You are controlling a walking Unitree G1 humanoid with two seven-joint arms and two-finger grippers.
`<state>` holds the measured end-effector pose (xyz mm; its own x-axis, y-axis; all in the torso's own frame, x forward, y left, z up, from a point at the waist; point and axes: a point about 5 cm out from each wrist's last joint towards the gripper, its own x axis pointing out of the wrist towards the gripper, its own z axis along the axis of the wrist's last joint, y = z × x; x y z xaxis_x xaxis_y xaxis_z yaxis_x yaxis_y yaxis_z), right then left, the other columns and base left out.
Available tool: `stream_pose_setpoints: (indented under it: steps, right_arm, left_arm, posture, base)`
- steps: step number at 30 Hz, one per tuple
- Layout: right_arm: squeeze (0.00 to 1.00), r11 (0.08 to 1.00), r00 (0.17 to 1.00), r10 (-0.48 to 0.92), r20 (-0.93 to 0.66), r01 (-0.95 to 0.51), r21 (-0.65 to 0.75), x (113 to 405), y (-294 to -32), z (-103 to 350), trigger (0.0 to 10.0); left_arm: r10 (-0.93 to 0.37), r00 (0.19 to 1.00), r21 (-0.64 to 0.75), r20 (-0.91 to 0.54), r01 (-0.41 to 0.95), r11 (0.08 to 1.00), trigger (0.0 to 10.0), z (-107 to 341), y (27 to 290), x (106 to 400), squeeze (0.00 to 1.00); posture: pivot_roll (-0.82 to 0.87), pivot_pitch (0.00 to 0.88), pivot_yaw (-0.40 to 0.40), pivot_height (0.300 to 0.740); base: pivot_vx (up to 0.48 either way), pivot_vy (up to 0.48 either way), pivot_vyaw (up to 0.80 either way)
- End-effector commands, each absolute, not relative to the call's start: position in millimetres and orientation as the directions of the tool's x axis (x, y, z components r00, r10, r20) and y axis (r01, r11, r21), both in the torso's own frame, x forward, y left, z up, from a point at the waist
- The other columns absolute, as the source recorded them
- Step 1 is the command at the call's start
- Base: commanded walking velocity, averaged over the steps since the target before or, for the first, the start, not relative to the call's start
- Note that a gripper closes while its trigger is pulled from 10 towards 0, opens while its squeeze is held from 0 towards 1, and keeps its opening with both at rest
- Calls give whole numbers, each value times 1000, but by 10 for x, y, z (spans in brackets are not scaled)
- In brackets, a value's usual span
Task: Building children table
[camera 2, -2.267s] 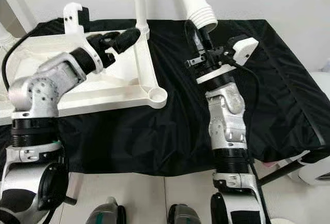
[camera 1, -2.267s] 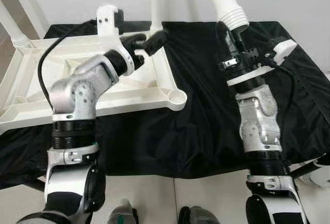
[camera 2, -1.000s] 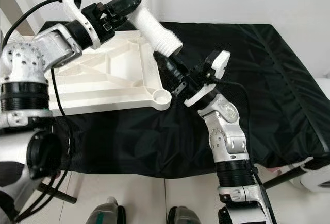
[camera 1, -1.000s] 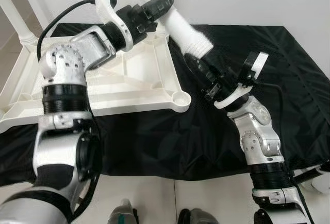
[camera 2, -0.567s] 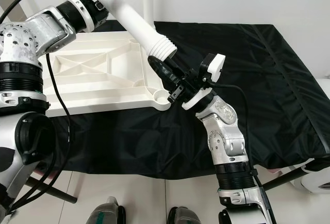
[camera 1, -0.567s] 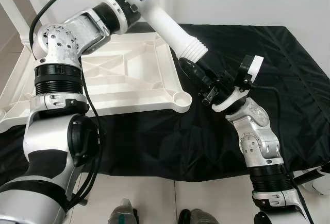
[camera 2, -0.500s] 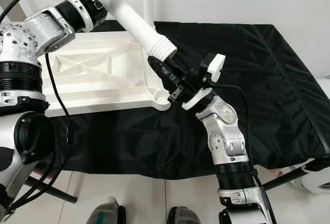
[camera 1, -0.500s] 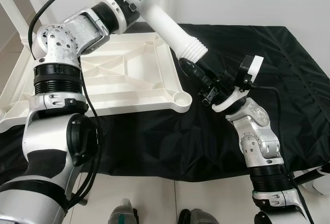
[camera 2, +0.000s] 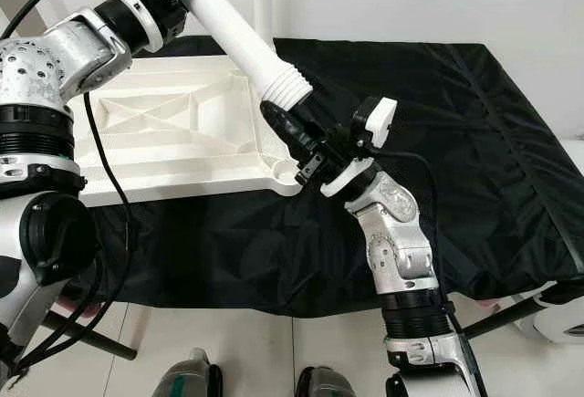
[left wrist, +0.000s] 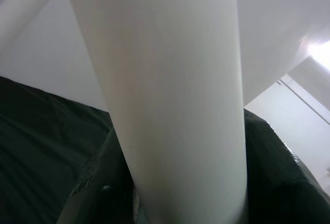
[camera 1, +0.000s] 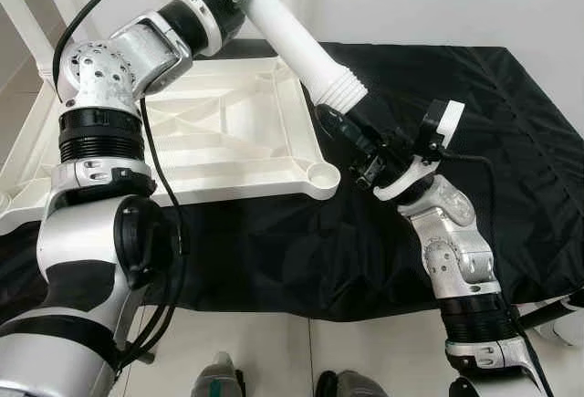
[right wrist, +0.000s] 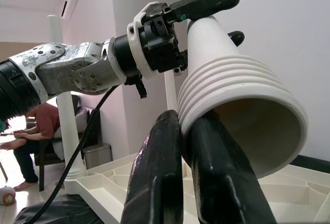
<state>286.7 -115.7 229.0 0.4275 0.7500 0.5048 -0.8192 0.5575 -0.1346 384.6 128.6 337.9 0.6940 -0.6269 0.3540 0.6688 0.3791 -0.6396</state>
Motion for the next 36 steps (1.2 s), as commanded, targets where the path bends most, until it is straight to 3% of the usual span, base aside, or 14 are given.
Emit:
stream_pose_setpoints:
  steps: [1,2,3,8,19,20,29,31,36]
  right_arm:
    - [0,535,429,765,481,-838,-104,2855,-1150,2252,10000]
    - [0,535,429,765,481,-838,-104,2855,-1150,2252,10000]
    - [1000,523,430,768,475,-849,-77,2860,-1148,2234,10000]
    - [1000,473,412,791,453,-880,-26,2831,-1161,2173,10000]
    - [988,514,464,784,412,-858,-12,2804,-1274,2069,10000]
    - [0,523,479,788,386,-852,-8,2798,-1310,2033,10000]
    - [0,554,527,801,283,-833,-16,2799,-1453,1916,10000]
    - [0,623,596,771,225,-779,-72,2893,-1607,1908,10000]
    - [0,700,673,710,205,-705,-109,3032,-1747,1965,10000]
  left_arm:
    - [-619,673,-597,404,707,379,0,3489,1341,3842,0]
    - [-619,673,-597,404,707,379,0,3489,1341,3842,0]
    - [-615,681,-604,398,699,383,10000,3479,1354,3853,0]
    - [-583,711,-629,394,670,393,10000,3457,1427,3878,0]
    - [-535,760,-649,370,623,436,10000,3396,1578,3926,0]
    - [-540,760,-636,362,625,453,10000,3385,1589,3922,0]
    - [-567,758,-560,322,635,532,10000,3319,1583,3890,0]
    - [-600,751,-419,276,655,629,10000,3233,1523,3836,0]
    - [-642,734,-223,223,679,699,10000,3147,1398,3748,0]
  posture:
    - [27,0,12,740]
    - [27,0,12,740]
    - [29,0,7,740]
    - [30,0,3,740]
    - [21,0,1,740]
    - [19,0,-2,740]
    - [14,0,-5,740]
    - [11,0,-10,740]
    - [13,0,-14,740]
  base:
    - [0,0,0]
    - [0,0,0]
    - [0,0,0]
    - [0,0,0]
    - [0,0,0]
    - [0,0,0]
    - [0,0,0]
    - [0,0,0]
    - [0,0,0]
